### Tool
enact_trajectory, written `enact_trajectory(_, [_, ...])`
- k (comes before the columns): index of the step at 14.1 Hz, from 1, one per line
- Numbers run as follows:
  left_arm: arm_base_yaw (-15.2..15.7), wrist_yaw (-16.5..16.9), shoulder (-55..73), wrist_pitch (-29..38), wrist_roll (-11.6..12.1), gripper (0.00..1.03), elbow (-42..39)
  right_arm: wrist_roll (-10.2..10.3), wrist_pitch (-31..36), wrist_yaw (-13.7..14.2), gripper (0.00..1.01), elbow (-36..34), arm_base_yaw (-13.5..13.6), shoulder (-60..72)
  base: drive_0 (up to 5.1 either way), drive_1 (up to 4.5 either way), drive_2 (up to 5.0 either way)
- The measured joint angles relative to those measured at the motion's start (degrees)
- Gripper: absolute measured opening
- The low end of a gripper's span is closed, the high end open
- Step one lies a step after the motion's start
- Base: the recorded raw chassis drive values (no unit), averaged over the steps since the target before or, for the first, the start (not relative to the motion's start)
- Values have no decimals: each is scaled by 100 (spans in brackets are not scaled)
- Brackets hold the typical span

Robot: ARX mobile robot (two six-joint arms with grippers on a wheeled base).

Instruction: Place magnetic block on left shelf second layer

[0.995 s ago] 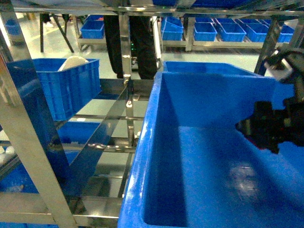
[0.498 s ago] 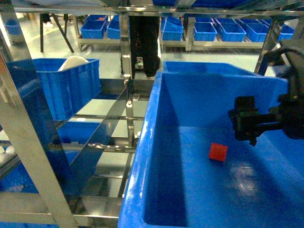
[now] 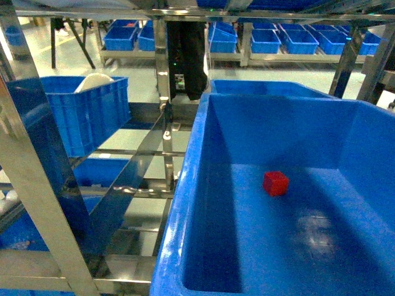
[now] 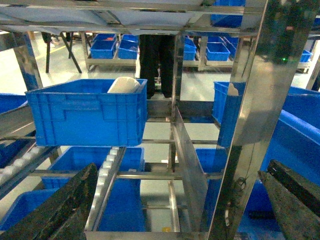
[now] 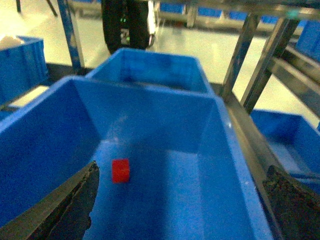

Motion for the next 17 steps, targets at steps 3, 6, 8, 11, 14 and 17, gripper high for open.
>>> enact_trajectory(3, [0,-11,0,7,0,98,0,136,1690,151,77,-702,-42,-61,0,0,0])
enact_trajectory(6, [2,-9,0,-9,0,98,0,157,1910,127,65,-1152,-162,-262,0,0,0])
enact_trajectory(8, [2,-9,0,-4,0,98,0,164,1941,105,59,-1263,-221,-361,0,0,0])
enact_trajectory(11, [0,0,0,2,0,98,0,173,2000,-79,30,-1661,-396,-925,0,0,0])
enact_trajectory(14, [0,0,0,2,0,98,0,175,1779,-538,2,-2133,-807,-1469,0,0,0])
enact_trajectory(17, [0,0,0,2,0,98,0,197,1058,-654,2,-2640,-957,-2739,0,0,0])
